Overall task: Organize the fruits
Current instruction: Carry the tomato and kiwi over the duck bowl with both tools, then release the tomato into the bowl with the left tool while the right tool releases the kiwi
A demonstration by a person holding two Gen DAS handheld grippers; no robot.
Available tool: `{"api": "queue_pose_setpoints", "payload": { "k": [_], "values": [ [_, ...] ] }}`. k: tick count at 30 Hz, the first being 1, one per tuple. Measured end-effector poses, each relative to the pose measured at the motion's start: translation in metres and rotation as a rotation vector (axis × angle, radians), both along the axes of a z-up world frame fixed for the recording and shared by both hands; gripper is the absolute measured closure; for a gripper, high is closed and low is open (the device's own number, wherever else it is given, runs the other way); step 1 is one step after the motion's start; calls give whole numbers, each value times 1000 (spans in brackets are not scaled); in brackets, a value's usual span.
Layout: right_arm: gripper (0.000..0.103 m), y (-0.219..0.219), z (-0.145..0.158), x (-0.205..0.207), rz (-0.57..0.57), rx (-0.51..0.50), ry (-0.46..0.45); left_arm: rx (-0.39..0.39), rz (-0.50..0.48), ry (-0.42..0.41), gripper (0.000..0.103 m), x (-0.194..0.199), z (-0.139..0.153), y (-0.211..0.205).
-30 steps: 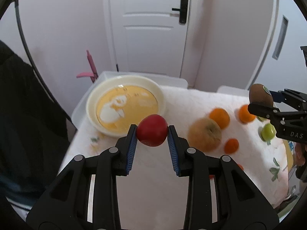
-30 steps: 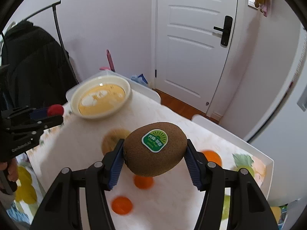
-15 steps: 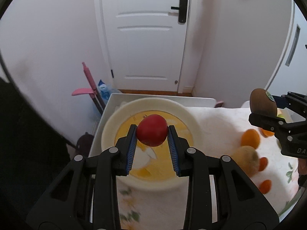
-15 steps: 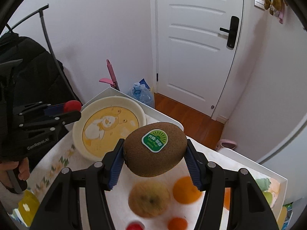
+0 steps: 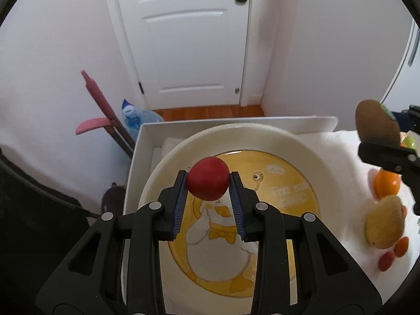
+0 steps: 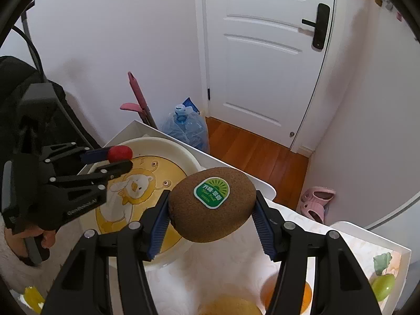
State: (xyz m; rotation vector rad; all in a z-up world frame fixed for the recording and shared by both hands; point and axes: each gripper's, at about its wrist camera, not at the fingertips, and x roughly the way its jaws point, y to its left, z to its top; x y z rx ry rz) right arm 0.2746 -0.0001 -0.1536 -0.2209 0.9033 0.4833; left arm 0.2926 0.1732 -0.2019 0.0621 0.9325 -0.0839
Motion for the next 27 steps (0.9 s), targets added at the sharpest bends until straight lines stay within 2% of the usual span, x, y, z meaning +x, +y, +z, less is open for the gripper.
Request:
{"api": "queue_pose_setpoints", "payload": {
  "k": [5,8,9,10,12,14,27],
  "values": [
    [47,0,-5,6,-17,-9,14,10,-31,13,67,12,-8,-1],
    [47,0,-6,6,-24,-16,22,-12,-53,10,66,14,-6,-2],
    [47,1,-6,8,-27,-17,23,-14,-55,10,61,12,-6,-1],
    [47,2,-5,9,-30,-18,25,-11,-56,11,37,11,-5,-1],
    [47,2,-4,10,-30,-19,25,-10,-42,-10,0,5,-2,2],
    [47,2,-4,10,-29,-21,25,-36,-37,-44,0,-3,6,7],
    [47,26,-9,13,46,-27,52,-25,26,5,0,-26,23,37]
  ]
}}
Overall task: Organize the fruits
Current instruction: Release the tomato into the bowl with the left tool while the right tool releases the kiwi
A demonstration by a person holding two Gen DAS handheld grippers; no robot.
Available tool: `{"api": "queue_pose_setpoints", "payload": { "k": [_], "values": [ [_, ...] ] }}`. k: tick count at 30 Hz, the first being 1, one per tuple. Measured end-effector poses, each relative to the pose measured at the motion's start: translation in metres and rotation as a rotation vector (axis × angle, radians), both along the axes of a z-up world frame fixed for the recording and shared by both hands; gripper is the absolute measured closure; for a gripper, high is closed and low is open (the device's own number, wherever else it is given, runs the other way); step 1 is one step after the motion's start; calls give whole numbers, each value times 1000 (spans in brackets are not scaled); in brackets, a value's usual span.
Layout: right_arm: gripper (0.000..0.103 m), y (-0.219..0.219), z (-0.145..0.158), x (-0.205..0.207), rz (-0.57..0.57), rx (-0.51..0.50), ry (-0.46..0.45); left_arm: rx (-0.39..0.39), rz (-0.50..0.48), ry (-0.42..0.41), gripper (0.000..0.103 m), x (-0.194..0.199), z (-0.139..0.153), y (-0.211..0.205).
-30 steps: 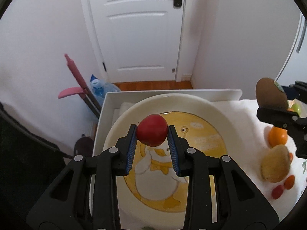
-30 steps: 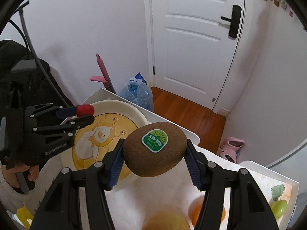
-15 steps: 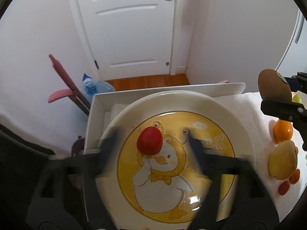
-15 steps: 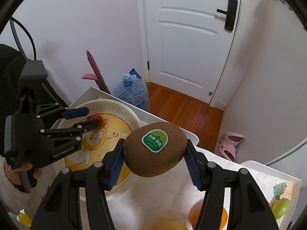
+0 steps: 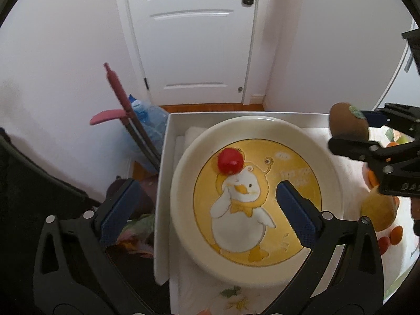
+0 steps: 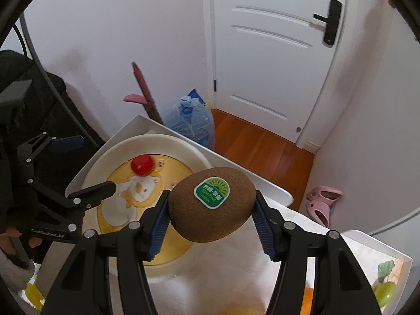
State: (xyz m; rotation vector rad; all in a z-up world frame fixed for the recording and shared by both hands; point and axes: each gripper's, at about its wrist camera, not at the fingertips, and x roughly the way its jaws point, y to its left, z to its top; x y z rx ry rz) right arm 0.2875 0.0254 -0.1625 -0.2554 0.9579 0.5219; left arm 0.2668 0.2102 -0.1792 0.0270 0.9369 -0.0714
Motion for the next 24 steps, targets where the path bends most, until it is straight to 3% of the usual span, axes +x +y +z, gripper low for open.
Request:
{"api": "queue_pose_setpoints", "payload": {
  "k": [15,24],
  "values": [
    [48,43,-40,10,92,-18,55,16,22,15,0,-15,-5,11],
    [47,54,-48,8,85,-94,15,22,24,13,0,-15,-6,12]
  ]
}}
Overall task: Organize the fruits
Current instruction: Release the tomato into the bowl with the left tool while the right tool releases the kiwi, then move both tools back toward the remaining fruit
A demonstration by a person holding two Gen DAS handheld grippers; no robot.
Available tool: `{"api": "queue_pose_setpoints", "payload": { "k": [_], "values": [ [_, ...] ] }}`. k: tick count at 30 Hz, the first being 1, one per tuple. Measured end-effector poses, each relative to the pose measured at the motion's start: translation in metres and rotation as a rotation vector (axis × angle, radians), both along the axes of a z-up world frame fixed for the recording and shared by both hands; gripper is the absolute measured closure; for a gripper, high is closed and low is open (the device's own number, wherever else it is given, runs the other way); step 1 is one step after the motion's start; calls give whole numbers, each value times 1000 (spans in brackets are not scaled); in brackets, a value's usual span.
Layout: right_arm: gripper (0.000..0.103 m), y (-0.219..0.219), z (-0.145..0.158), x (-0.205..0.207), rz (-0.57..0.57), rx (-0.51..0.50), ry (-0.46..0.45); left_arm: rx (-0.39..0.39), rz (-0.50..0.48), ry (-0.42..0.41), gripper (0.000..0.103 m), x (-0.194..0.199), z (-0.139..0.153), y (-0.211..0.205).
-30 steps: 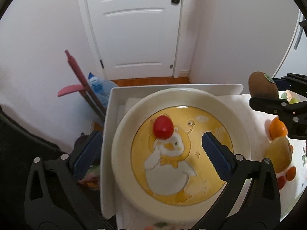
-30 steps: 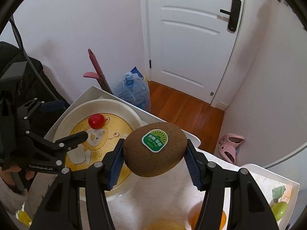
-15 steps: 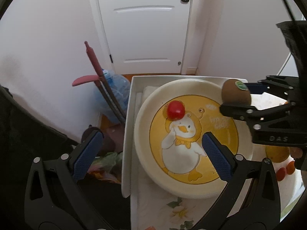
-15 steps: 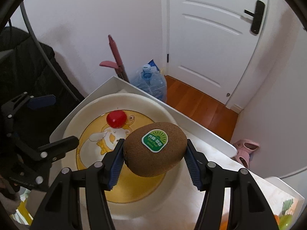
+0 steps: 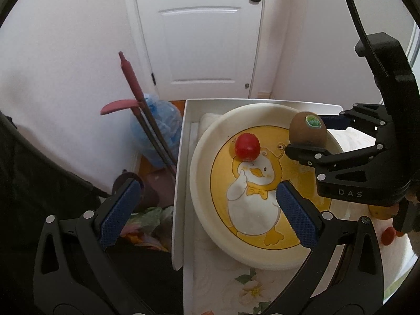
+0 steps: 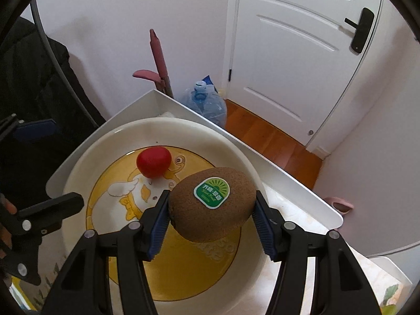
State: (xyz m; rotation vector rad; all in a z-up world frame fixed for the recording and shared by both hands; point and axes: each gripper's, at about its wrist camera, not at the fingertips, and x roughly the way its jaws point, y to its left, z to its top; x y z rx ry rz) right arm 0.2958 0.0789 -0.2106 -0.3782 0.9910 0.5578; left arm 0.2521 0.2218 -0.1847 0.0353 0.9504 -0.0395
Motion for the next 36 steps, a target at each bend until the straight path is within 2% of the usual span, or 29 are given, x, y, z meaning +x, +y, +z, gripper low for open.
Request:
{"api": "queue_pose_setpoints", "payload": {
  "k": [2,4,6,13,23,29,36],
  "values": [
    [42,-2,1,-1,-6,2,-5,0,2,0,0,-1,1,0],
    [20,-1,4,-4,9,18,-20,-3,5,1,0,-2,3,0],
    [5,-1,7,-6,24,25,-26,-4,8,3,0,-4,4,1],
    [5,-1,13,-17,30,23,-4,4,9,2,0,-12,13,0],
    [5,-25,54,-43,-4,48,-49,23,3,-53,0,-34,48,-14],
    [5,-54,80,-69,-33,62,-83,21,-19,-87,0,-55,71,-41],
    [5,-108,106,-107,-94,62,-99,-8,-54,-115,0,-81,94,-90]
  ]
}}
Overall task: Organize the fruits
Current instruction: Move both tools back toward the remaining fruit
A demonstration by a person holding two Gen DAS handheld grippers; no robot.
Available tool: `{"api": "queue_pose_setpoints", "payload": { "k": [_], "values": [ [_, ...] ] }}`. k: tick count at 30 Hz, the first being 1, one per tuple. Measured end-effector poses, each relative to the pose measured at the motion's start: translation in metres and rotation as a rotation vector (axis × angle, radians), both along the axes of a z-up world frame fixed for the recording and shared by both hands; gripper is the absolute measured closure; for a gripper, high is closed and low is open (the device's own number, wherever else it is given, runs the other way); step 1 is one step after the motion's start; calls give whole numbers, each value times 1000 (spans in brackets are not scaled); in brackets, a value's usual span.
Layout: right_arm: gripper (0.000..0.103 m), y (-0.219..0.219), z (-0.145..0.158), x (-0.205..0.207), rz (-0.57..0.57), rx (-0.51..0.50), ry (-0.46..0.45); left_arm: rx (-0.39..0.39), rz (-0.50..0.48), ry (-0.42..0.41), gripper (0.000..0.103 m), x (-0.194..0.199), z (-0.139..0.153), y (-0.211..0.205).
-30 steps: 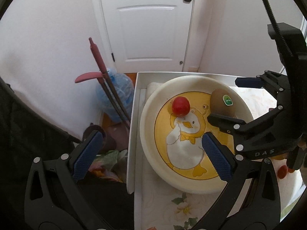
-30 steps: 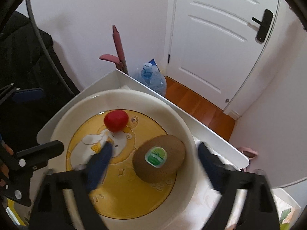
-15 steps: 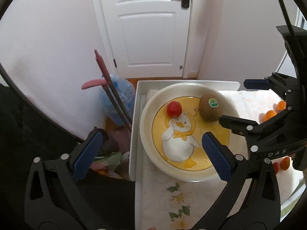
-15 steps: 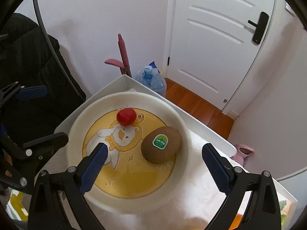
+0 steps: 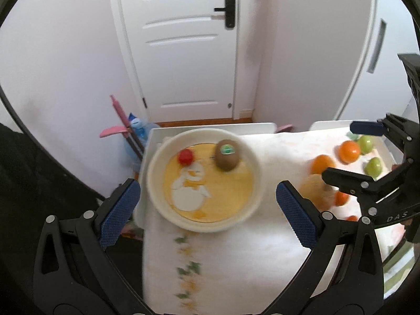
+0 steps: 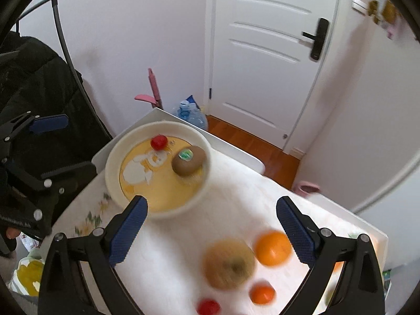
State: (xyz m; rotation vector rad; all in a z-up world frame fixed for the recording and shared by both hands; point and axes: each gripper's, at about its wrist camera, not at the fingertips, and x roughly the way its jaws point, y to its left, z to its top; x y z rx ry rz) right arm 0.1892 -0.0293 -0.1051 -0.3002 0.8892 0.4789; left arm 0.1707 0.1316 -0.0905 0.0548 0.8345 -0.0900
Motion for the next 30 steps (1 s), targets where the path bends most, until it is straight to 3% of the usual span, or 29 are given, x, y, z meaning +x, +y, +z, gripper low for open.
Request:
{"api": "queue_pose_setpoints", "payload": {
  "k": [14,21,30],
  "values": [
    [5,-150,19,-59,-247,-6,22,-16,-90,-10,0,-40,6,-101],
    [5,-200,9,-73,-320,-1,16,-21,-85,20,0,-50,-21,-134],
    [5,-243,-33,-71,-348,22,32,-9,-63,30,0,-35,-69,-154]
  ]
}}
